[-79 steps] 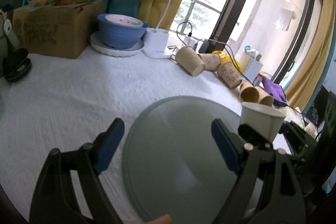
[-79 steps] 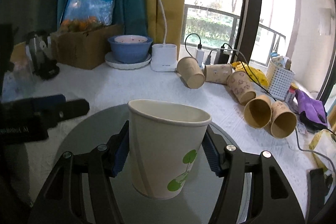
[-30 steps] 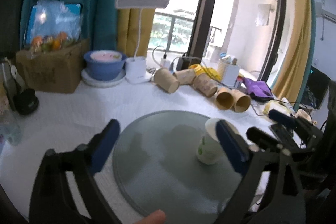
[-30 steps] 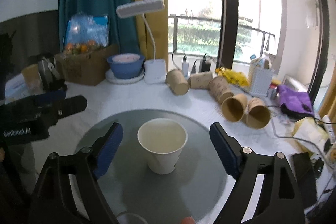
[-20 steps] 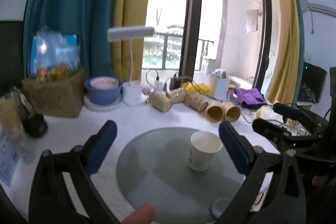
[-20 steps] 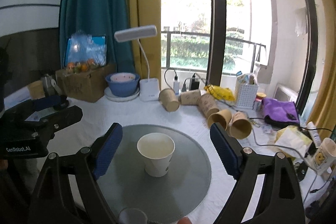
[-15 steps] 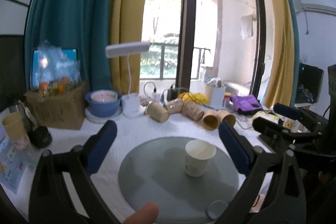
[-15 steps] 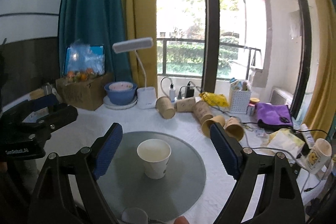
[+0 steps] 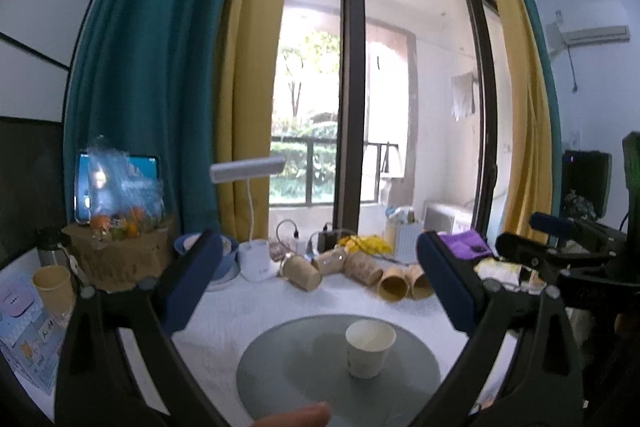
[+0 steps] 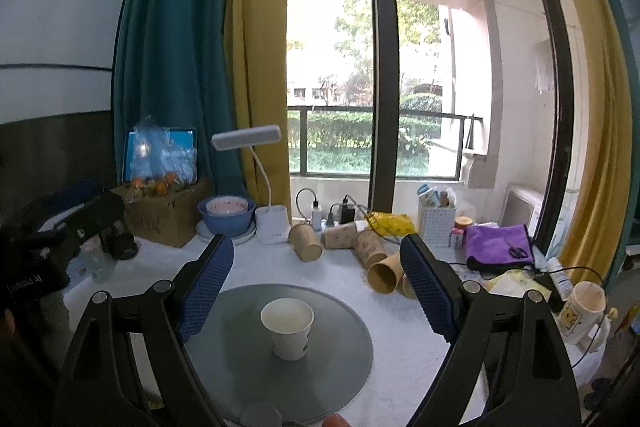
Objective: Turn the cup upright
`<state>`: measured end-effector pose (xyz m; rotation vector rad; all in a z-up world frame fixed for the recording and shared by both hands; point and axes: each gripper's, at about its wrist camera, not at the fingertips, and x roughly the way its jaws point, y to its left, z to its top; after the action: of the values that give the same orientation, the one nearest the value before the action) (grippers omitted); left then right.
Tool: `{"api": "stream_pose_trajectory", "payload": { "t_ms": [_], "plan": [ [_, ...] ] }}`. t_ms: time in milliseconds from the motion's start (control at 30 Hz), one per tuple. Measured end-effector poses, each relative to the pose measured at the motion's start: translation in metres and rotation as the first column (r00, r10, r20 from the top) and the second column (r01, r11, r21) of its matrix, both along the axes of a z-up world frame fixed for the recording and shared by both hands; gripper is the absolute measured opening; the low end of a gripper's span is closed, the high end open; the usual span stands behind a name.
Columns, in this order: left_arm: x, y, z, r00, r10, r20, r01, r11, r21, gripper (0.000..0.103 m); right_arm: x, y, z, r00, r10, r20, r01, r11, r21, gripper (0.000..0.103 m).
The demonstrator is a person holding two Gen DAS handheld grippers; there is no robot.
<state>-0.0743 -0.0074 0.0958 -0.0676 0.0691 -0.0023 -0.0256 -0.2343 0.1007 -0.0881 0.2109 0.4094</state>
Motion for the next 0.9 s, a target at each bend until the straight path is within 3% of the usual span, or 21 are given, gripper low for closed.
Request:
{"api": "stream_pose_trajectory", "payload": {
  "t_ms": [900],
  "plan": [
    [0.006, -0.006, -0.003, 0.998, -0.047, -0.038, 0.047, 0.999, -0.007, 0.102, 0.009, -0.006, -0.003, 0.999, -0.011, -0.036, 0.012, 1.0, 0.021, 0.088]
  ]
}}
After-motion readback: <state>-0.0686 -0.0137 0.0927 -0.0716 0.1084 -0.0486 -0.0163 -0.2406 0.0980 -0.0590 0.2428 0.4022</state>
